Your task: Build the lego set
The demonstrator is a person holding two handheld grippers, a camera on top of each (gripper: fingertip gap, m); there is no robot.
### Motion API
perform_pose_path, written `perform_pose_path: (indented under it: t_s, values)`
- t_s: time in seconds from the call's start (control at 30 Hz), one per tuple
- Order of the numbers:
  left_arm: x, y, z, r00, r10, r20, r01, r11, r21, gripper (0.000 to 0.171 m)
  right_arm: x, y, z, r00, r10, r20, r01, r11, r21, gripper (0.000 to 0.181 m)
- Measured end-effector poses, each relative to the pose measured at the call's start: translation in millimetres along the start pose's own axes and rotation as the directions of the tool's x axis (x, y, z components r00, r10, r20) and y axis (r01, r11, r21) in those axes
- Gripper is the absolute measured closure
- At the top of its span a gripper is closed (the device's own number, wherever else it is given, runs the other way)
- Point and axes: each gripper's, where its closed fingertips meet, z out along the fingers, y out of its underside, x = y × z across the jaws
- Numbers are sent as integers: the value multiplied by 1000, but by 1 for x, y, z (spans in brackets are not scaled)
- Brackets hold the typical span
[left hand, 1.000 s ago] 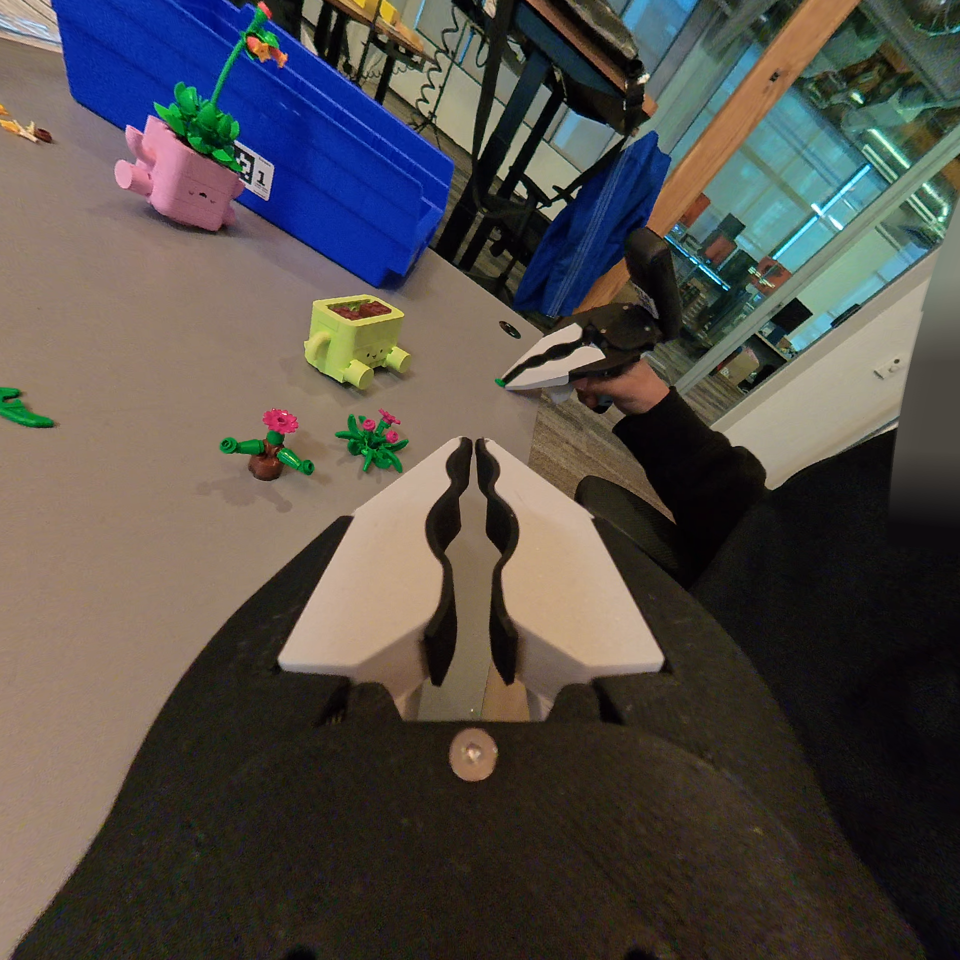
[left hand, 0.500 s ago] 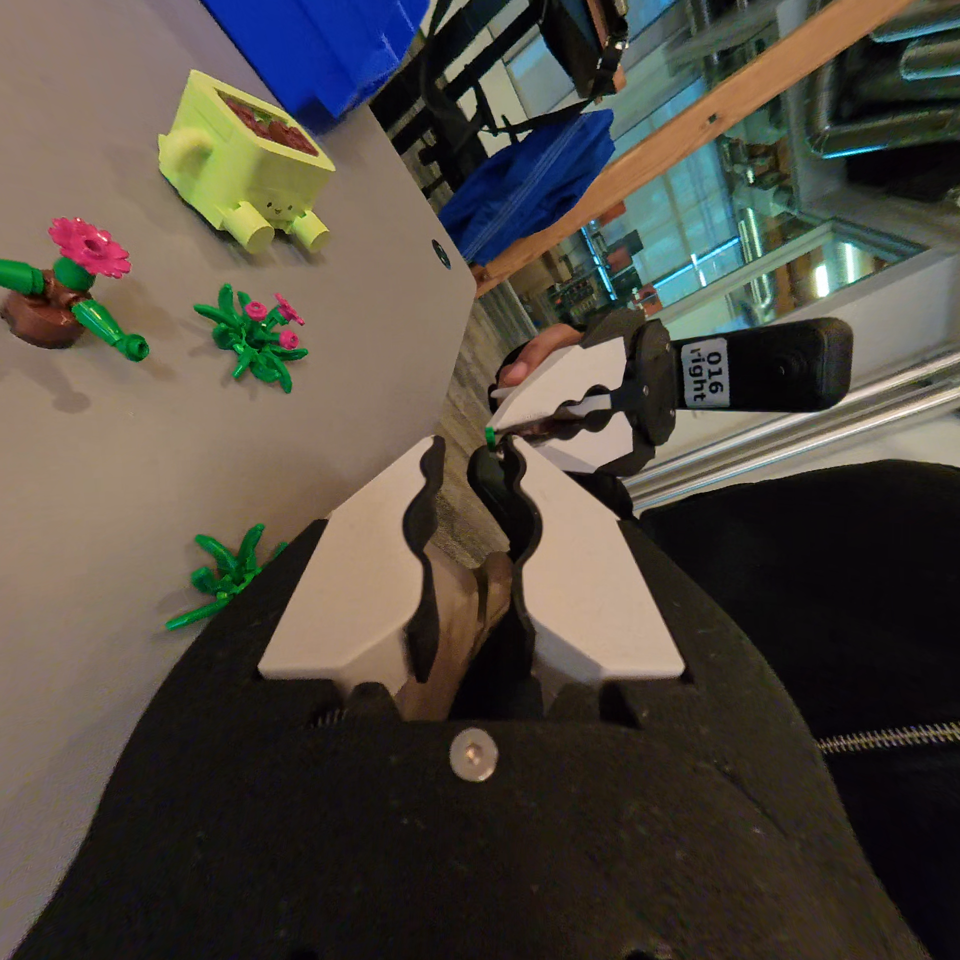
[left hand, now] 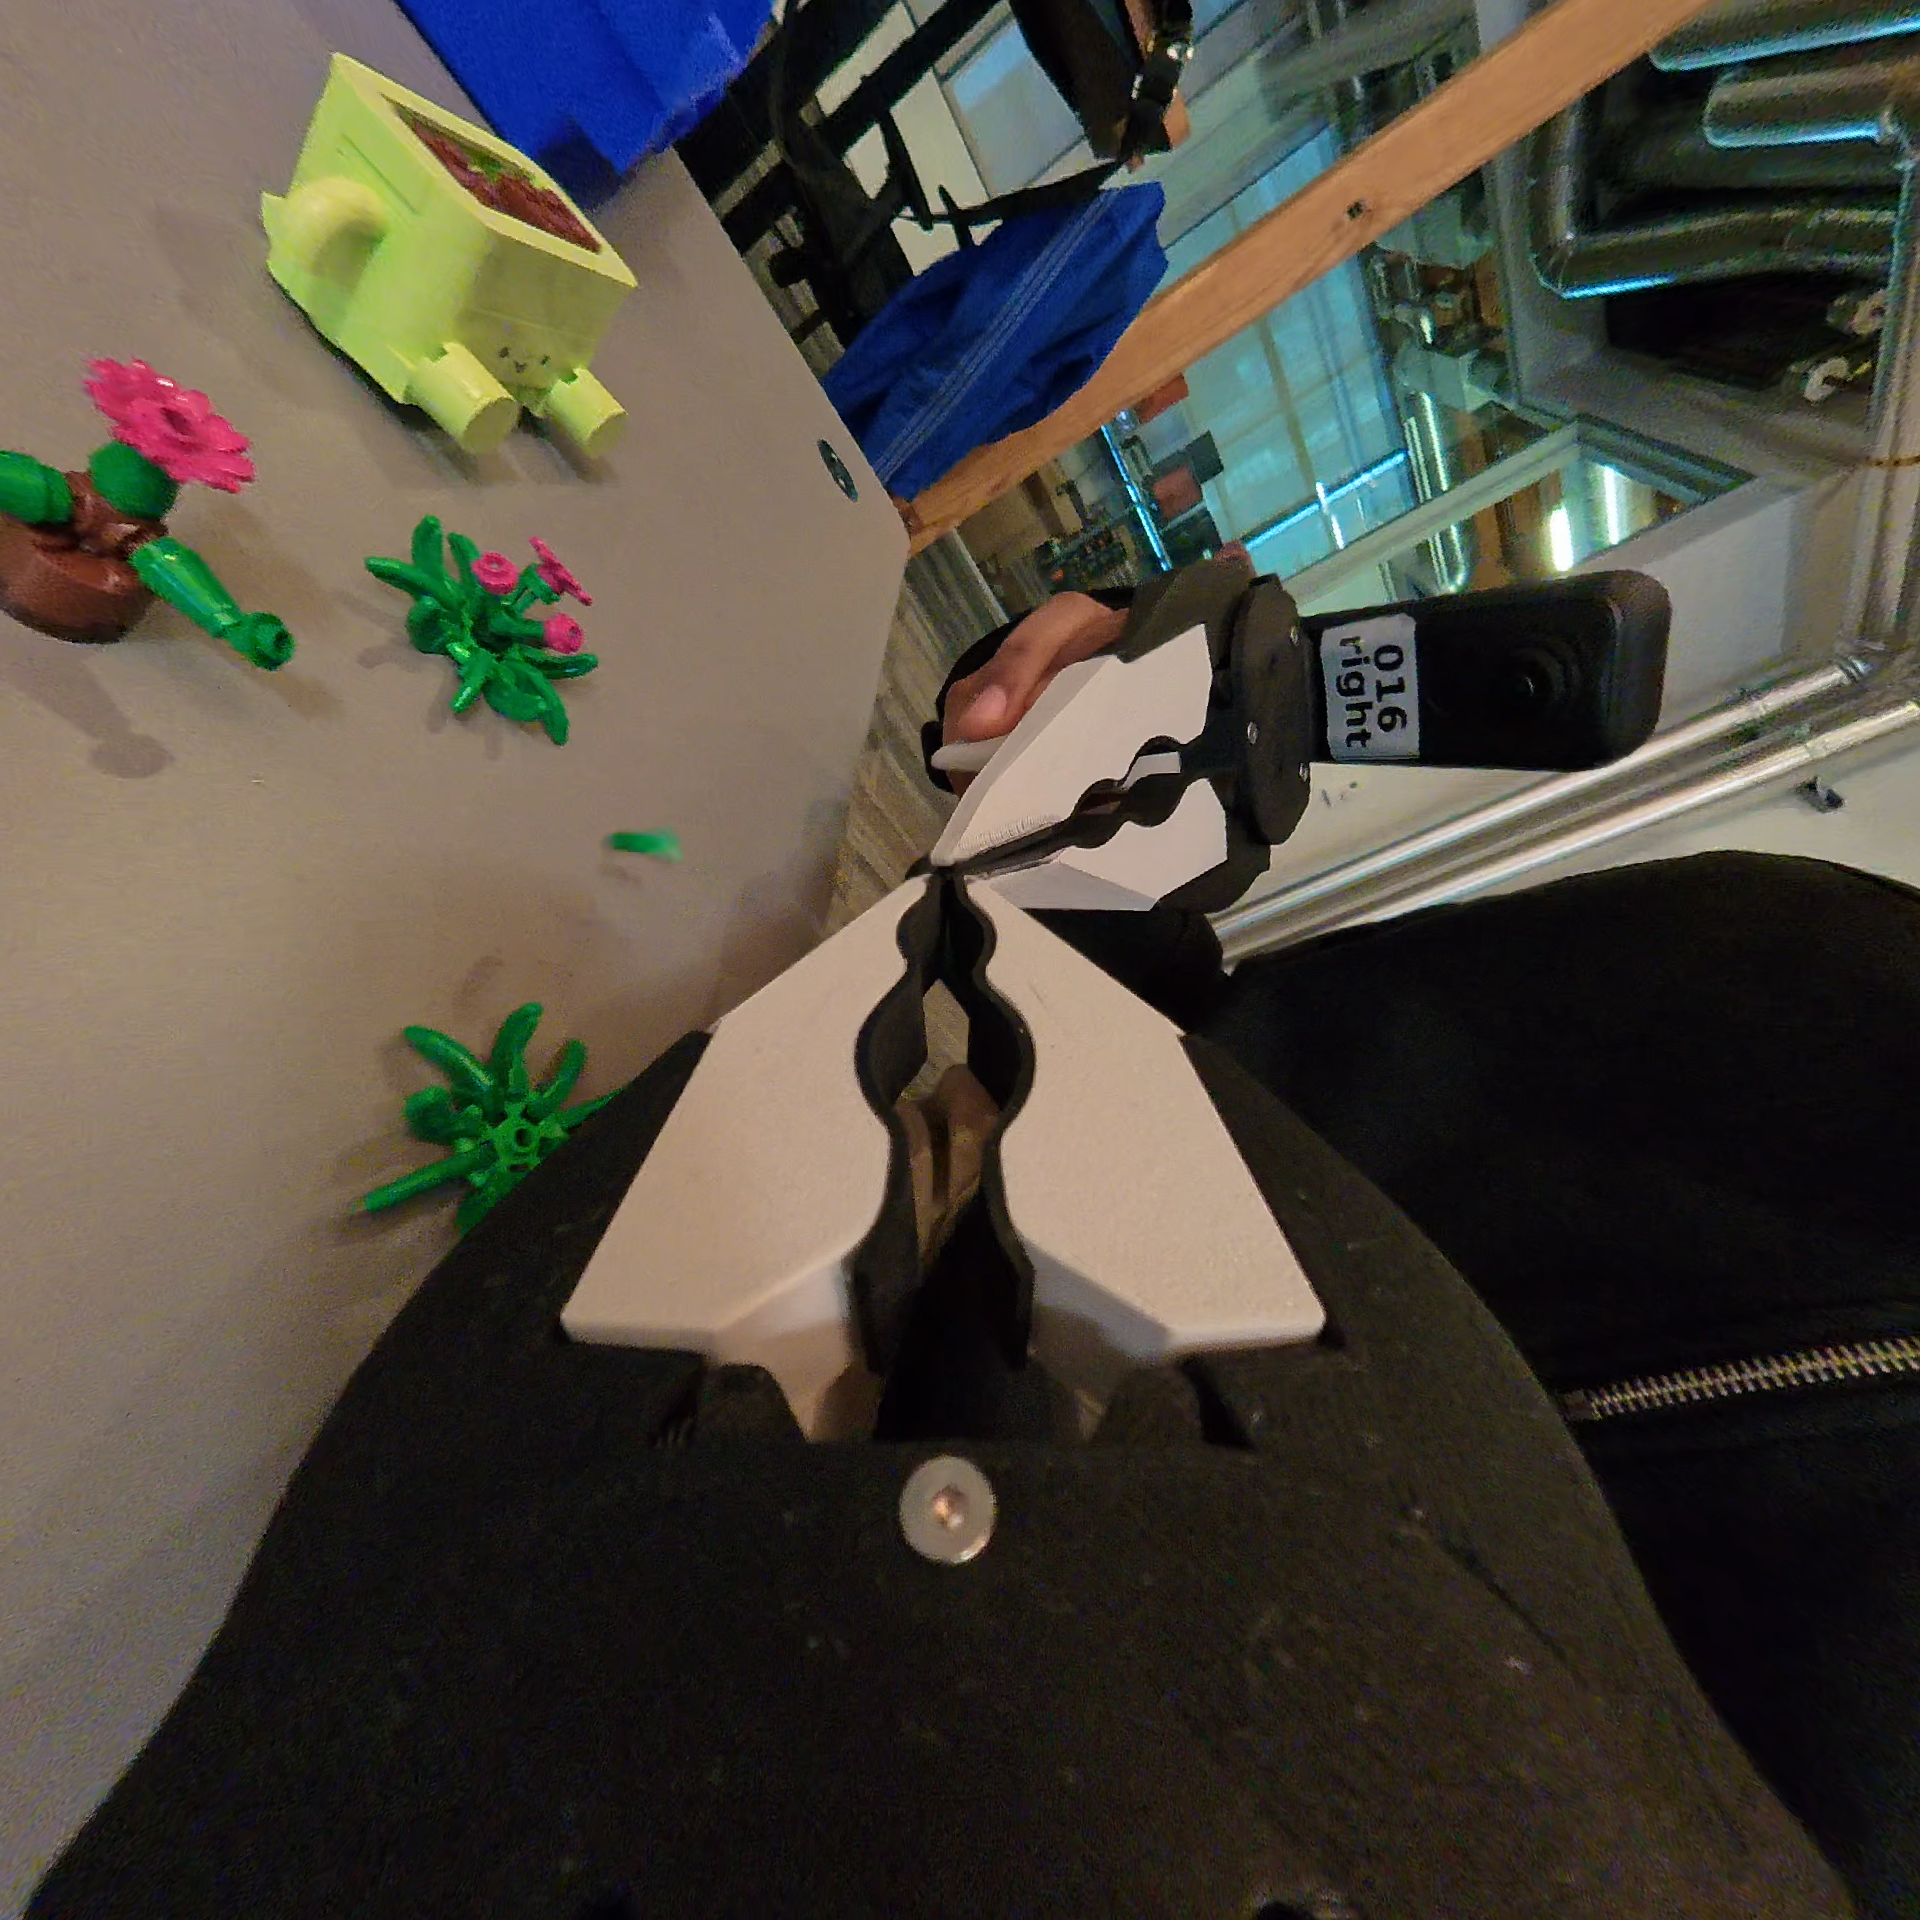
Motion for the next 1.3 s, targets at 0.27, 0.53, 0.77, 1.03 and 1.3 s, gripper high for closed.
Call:
perform_pose_path:
  t_s: [0.27, 0.53, 0.77, 1.03, 1.3]
  values:
    - [-26, -25, -35, 984, 66, 168, -84, 991, 102, 171, 17, 23, 1, 983, 174, -52, -175, 984, -21, 181]
    - [-83, -41, -68, 786, 274, 554, -295, 954, -53, 162, 20, 30, 7, 960, 277, -47, -276, 961, 19, 181]
    - [-106, -40, -48, 702, 452, 550, -338, 891, -302, 142, 17, 35, 9, 959, 282, -29, -282, 959, 4, 181]
    - [-122, -42, -46, 585, 520, 622, -348, 854, -387, 142, 16, 36, 8, 959, 281, -37, -281, 960, 7, 181]
    - [-117, -42, -61, 528, 531, 662, -359, 847, -392, 142, 17, 37, 7, 956, 291, -42, -291, 957, 9, 181]
